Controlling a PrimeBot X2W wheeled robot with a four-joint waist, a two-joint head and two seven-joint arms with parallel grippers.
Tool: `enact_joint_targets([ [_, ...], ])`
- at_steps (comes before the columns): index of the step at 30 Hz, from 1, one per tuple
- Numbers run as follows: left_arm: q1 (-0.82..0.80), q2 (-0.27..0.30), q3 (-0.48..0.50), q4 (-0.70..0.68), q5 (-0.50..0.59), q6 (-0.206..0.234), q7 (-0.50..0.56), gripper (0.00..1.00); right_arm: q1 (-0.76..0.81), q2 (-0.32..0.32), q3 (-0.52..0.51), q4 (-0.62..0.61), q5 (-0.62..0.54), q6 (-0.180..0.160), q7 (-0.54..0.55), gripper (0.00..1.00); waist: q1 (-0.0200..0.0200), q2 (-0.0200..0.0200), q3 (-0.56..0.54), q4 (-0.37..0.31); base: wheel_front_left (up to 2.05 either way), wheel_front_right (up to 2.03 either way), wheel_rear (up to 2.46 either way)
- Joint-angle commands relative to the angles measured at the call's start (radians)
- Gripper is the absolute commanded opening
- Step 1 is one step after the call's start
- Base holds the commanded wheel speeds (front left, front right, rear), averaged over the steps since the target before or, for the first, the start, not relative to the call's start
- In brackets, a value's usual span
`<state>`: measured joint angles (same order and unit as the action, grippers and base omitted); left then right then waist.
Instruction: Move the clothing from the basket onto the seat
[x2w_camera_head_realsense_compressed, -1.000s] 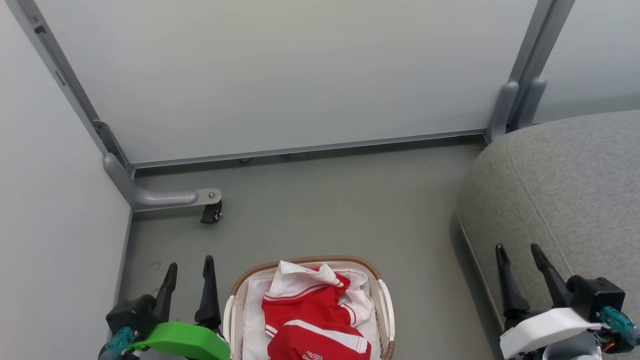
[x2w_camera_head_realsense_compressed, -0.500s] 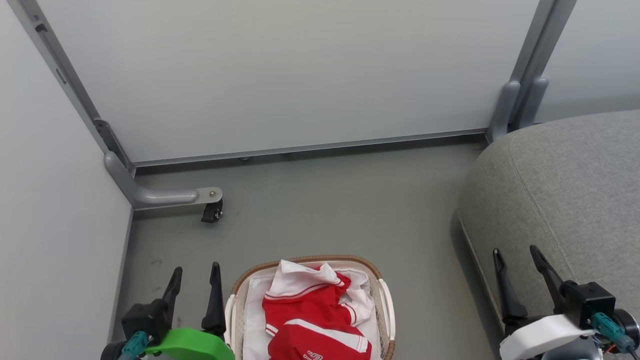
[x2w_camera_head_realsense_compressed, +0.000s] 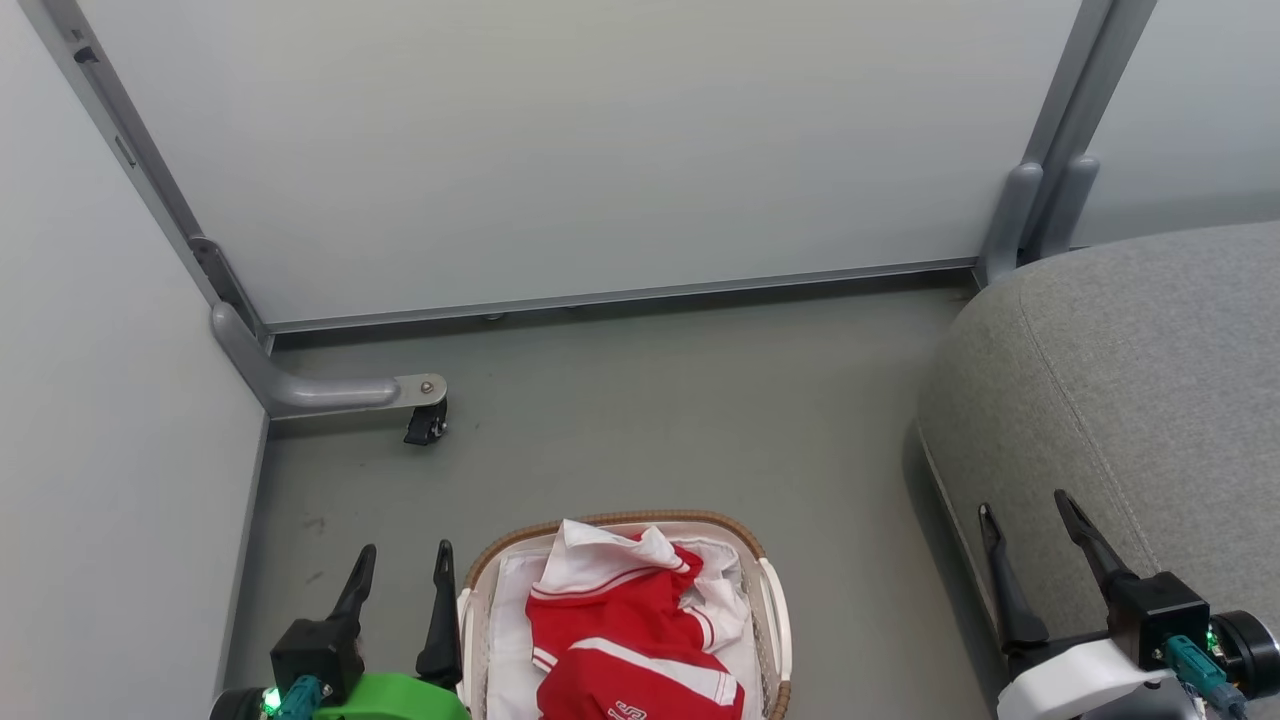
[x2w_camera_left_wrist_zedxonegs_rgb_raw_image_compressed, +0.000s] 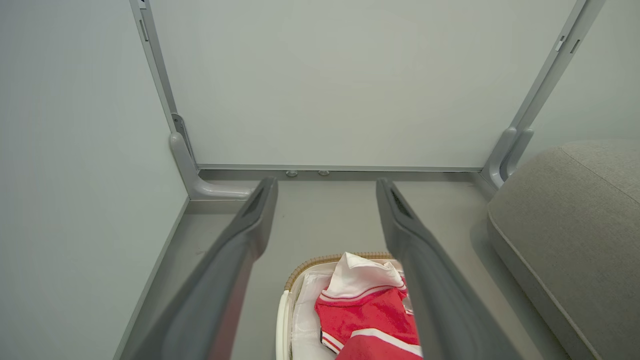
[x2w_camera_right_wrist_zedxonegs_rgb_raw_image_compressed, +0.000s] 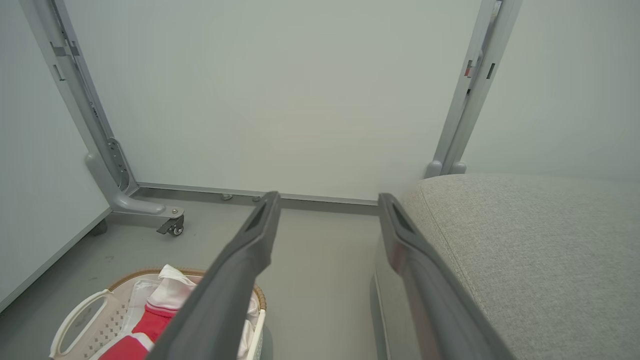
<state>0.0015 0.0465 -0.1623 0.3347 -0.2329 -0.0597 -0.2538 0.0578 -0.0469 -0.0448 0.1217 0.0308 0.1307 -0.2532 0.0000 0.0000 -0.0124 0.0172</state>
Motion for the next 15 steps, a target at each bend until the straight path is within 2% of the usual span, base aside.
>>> enact_joint_targets([
  [1,0.012,0.007,-0.003,0.004,0.020,0.008,-0.007,1.00,0.018,-0.006,0.001,-0.008,-0.019,0.000,-0.007,1.00,0.0000,0.0000,0.000,0.000,0.00,0.00,0.00],
  [15,0.011,0.007,-0.003,0.012,0.033,0.006,-0.011,1.00,0.016,-0.006,0.005,-0.010,-0.037,0.000,-0.014,1.00,0.0000,0.0000,0.000,0.000,0.00,0.00,0.00],
])
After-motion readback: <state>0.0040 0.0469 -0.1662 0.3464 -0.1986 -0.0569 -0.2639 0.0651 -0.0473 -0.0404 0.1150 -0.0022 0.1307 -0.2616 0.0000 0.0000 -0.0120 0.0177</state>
